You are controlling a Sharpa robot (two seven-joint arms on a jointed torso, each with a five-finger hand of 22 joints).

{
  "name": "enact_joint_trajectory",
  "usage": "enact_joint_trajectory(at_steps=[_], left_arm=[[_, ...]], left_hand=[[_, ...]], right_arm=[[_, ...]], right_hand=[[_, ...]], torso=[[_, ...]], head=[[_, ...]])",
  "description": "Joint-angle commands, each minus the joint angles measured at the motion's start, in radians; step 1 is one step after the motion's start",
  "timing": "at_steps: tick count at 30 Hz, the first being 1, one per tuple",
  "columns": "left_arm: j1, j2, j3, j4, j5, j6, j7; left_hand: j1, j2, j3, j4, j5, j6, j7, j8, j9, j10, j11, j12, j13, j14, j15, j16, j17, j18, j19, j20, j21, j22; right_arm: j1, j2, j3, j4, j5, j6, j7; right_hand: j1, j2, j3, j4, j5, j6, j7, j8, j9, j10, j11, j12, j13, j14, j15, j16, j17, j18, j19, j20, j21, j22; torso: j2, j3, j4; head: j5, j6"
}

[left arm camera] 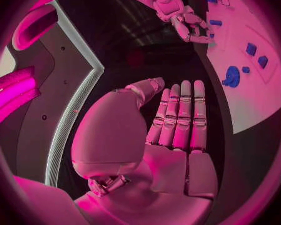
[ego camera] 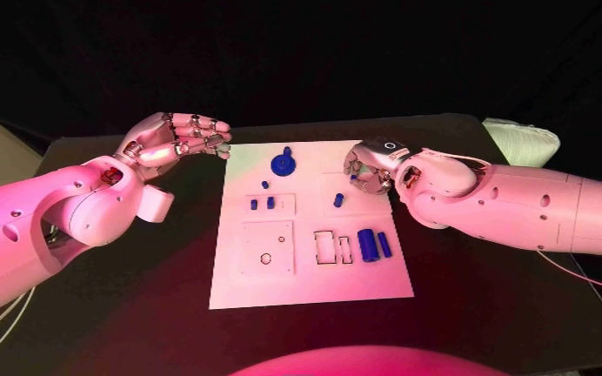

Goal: Assemble the parts on the task board

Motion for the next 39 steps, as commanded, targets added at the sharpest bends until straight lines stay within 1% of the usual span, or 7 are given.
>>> enact_joint_trajectory(at_steps=[1,10,16,18,23,31,39], left_arm=[[0.0,0.002,0.001,0.001,0.011,-0.008,0.01],[-0.001,0.003,0.0,-0.003,0.012,-0.01,0.003],[-0.004,0.004,0.0,-0.004,0.015,-0.005,0.0],[-0.007,0.005,0.0,-0.003,0.034,0.006,-0.004],[-0.009,0.008,0.0,-0.011,0.056,0.016,-0.006],[-0.01,0.01,0.0,-0.025,0.074,0.018,0.0],[-0.01,0.017,0.0,-0.04,0.091,0.008,0.004]], left_hand=[[0.006,0.002,-0.003,-0.005,0.0,0.001,0.005,0.001,-0.001,-0.002,0.001,-0.003,-0.001,0.005,0.0,-0.004,0.001,0.011,0.005,0.0,-0.005,0.0],[0.006,0.002,-0.005,-0.006,-0.001,0.002,0.007,0.002,-0.001,-0.004,0.002,-0.003,-0.001,0.009,0.0,-0.006,0.002,0.01,0.006,0.0,-0.005,0.0],[0.003,0.002,-0.007,-0.004,-0.001,0.002,0.008,0.001,-0.002,-0.007,0.004,-0.002,-0.001,0.011,0.001,-0.008,0.003,0.01,0.007,0.0,-0.006,-0.001],[-0.006,-0.001,-0.015,0.001,-0.001,-0.008,0.014,-0.004,-0.006,-0.02,0.008,-0.004,-0.002,0.012,0.003,-0.016,0.004,0.009,0.008,0.002,-0.012,-0.004],[-0.009,-0.001,-0.018,0.003,-0.001,-0.009,0.014,-0.005,-0.007,-0.026,0.009,-0.003,-0.002,0.013,0.004,-0.02,0.005,0.009,0.008,0.002,-0.016,-0.007],[-0.016,-0.007,-0.027,0.007,0.0,-0.02,0.02,-0.01,-0.011,-0.036,0.013,0.0,-0.001,0.016,0.006,-0.029,0.009,0.009,0.012,0.005,-0.029,-0.016],[-0.025,-0.011,-0.049,0.019,-0.002,-0.054,0.033,-0.026,-0.022,-0.066,0.023,0.005,0.0,0.026,0.011,-0.045,0.019,0.01,0.029,0.011,-0.055,-0.038]], right_arm=[[-0.004,0.002,-0.001,-0.001,-0.025,0.029,-0.026],[-0.006,0.001,-0.001,0.003,-0.047,0.03,-0.043],[-0.006,-0.001,-0.001,0.011,-0.06,-0.015,-0.051],[-0.006,-0.004,0.0,0.015,-0.062,-0.034,-0.052],[-0.006,-0.01,0.002,0.022,-0.053,-0.056,-0.05],[-0.001,-0.023,0.007,0.036,-0.03,-0.076,-0.048],[0.026,-0.055,0.016,0.058,0.028,-0.098,-0.015]], right_hand=[[0.018,0.019,0.015,-0.009,-0.001,0.011,-0.002,0.008,0.005,0.016,-0.002,0.005,0.005,0.044,-0.006,0.007,0.001,-0.014,0.009,-0.001,0.012,0.013],[0.043,0.034,0.049,-0.063,0.017,0.036,-0.012,0.035,0.033,0.062,-0.014,0.014,0.016,0.042,-0.017,0.021,-0.002,-0.027,0.025,-0.01,0.074,0.08],[0.038,0.033,0.071,-0.081,0.017,0.043,-0.015,0.044,0.046,0.081,-0.019,0.014,0.024,0.04,-0.02,0.024,-0.007,-0.03,0.027,-0.014,0.088,0.095],[0.033,0.033,0.079,-0.085,0.016,0.041,-0.015,0.045,0.05,0.083,-0.019,0.012,0.027,0.04,-0.02,0.026,-0.009,-0.04,0.042,-0.014,0.13,0.139],[0.029,0.032,0.085,-0.089,0.014,0.041,-0.016,0.047,0.054,0.085,-0.019,0.01,0.03,0.04,-0.02,0.029,-0.007,-0.041,0.044,-0.014,0.136,0.145],[0.024,0.029,0.096,-0.099,0.017,0.043,-0.018,0.051,0.062,0.092,-0.021,0.009,0.035,0.04,-0.022,0.034,-0.005,-0.043,0.046,-0.015,0.146,0.155],[0.02,0.027,0.099,-0.101,0.022,0.044,-0.018,0.053,0.065,0.094,-0.021,0.008,0.037,0.04,-0.022,0.036,-0.006,-0.043,0.046,-0.016,0.148,0.158]], torso=[[0.0,0.0004,-0.0001],[0.0,0.0008,-0.0019],[-0.001,0.0007,0.0005],[-0.002,0.0011,0.0009],[-0.001,-0.0008,-0.0007],[-0.001,-0.0006,-0.002],[-0.002,-0.0017,-0.0024]], head=[[0.003,-0.002],[-0.001,-0.005],[-0.006,-0.001],[-0.003,0.0],[-0.005,0.002],[-0.008,-0.001],[-0.012,0.001]])
